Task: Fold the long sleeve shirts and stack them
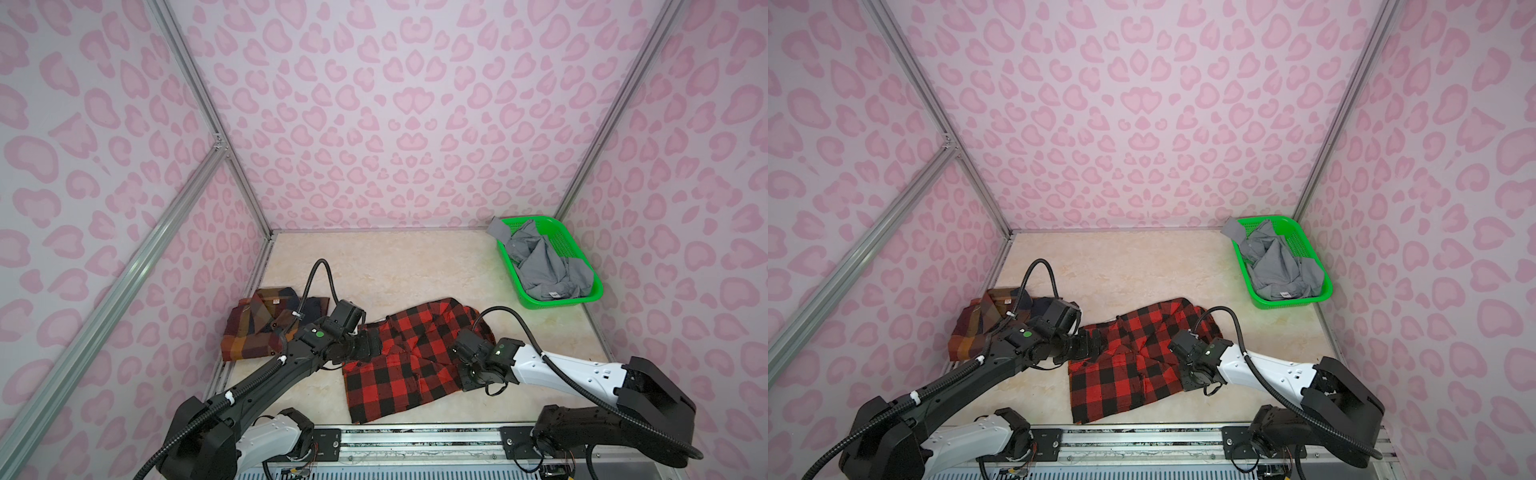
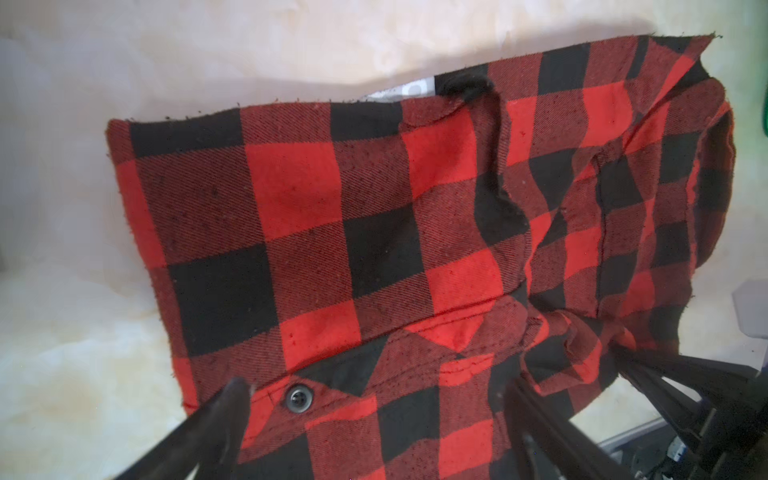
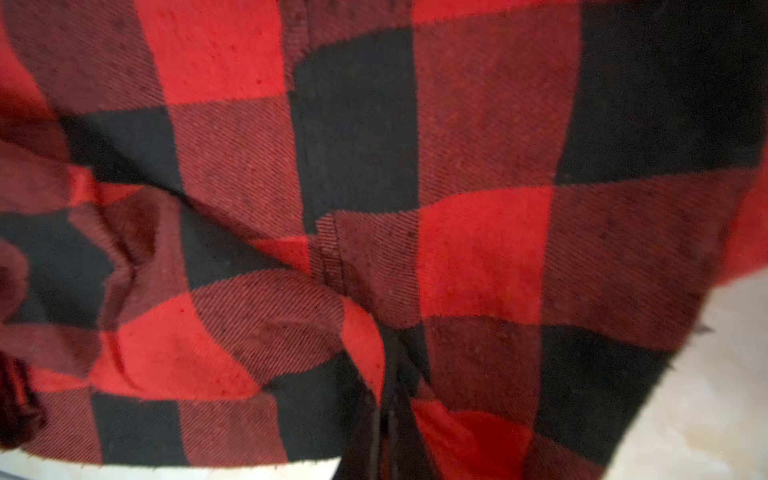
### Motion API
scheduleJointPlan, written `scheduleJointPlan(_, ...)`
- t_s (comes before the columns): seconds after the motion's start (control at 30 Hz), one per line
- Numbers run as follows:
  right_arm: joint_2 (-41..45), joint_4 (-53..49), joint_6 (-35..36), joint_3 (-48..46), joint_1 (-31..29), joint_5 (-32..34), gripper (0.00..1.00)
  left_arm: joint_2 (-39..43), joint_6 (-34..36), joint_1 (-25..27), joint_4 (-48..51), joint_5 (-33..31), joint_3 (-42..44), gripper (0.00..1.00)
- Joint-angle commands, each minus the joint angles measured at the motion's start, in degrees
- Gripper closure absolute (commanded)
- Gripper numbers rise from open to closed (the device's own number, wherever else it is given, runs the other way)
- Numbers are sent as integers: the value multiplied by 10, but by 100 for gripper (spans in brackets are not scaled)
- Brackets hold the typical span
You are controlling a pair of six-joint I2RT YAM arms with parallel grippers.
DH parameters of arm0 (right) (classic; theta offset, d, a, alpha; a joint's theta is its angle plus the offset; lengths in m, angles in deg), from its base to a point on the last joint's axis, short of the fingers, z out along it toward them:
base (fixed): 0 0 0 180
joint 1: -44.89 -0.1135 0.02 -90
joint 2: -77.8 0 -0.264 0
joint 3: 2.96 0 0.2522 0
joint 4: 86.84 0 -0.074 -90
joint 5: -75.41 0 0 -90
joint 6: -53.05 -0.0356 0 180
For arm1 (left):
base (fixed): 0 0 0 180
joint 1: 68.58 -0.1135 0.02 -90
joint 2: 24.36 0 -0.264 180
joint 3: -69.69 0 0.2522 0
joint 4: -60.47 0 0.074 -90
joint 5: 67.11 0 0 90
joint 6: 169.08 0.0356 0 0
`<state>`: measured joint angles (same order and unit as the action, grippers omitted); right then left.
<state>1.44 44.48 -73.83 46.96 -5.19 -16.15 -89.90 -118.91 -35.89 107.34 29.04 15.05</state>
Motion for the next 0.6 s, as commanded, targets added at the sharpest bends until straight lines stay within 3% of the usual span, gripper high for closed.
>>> scheduleJointPlan(0.0, -15, -9, -2, 10, 1, 13, 84, 3, 7, 0, -1, -1, 6, 3)
scheduleJointPlan(0.2, 46, -58, -5, 36, 9, 36, 62, 33, -18, 0, 3, 0, 40, 3)
scheduleJointPlan(0.33, 76, -90, 8, 81, 11, 40, 57, 75, -31, 0, 33, -15, 64, 3)
scheduleJointPlan(0.43, 79, -31, 30, 93, 10, -30, 57, 105, -42, -1, 45, -28, 82, 3)
scheduleJointPlan(0.57, 23, 35, 25, 134, 1, -103, 58, 108, -71, -1, 59, -57, 92, 3)
